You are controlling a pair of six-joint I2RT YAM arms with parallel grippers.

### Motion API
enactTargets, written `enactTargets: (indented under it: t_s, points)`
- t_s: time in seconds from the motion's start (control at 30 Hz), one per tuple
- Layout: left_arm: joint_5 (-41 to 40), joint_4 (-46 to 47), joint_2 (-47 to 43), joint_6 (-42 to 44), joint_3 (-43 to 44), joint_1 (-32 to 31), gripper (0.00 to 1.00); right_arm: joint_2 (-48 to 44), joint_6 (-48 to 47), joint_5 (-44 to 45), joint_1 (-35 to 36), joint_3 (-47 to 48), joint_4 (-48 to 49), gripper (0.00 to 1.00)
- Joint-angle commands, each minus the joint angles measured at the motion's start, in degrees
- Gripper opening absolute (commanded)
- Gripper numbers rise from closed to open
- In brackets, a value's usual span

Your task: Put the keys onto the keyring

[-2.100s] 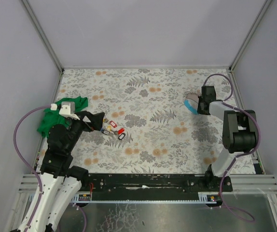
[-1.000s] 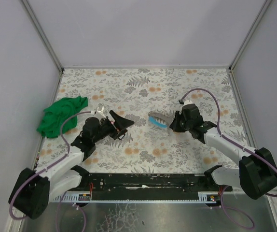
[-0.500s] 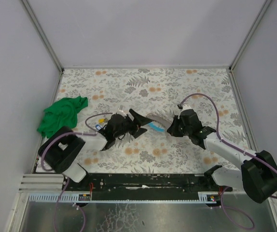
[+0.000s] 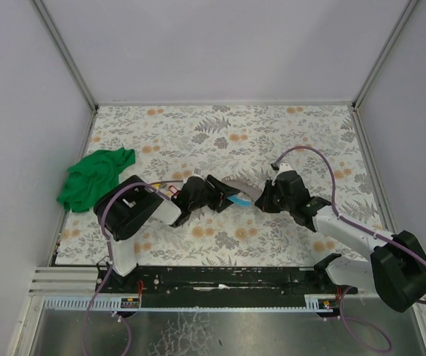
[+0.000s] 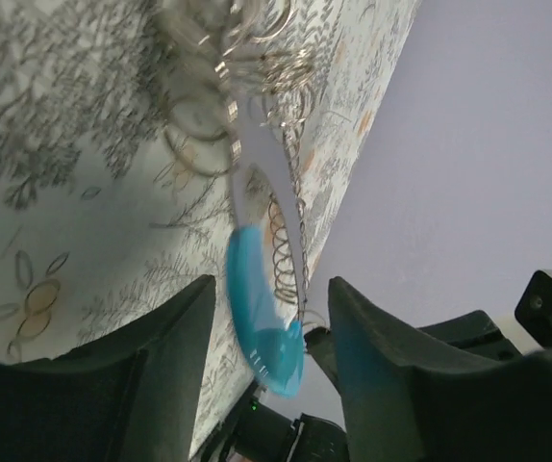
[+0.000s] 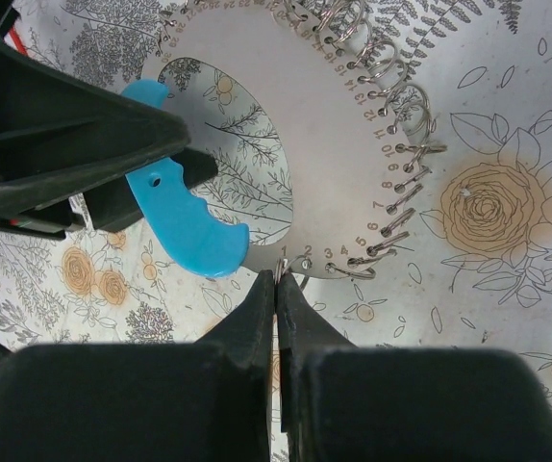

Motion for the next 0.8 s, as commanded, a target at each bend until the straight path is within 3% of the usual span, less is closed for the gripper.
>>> enactTargets:
  t_s: [0.0,0.17,0.37,0.63,0.77]
  points:
    - [-2.6,1.0,0.8,3.1,4.1,-0.3,0.43,-1.5,0.1,-1.2,0.9,-0.6,3.7,0.0]
    - [-3.6,-2.1,-0.5,9.5,5.7,0.1,0.18,-3.1,-0.9,-1.1,0.9,-1.4,3.3,0.01]
    - [-3.3,-13.1,-6.5,25.3,8.9,1.1,0.01,-6.8,-5.0,-0.3,0.9,0.0,-0.3,0.17]
    - [-1.5,-32.3,-16.6,52.0,15.2,1.1,0.0,-13.8,-10.7,0.9,0.9,5.0,-7.2,0.42]
    - [-1.3,-48.5,-19.4,65.3,23.1,1.1,0.0,-17.4,-12.7,0.5,0.9,6.8,-7.4,0.49]
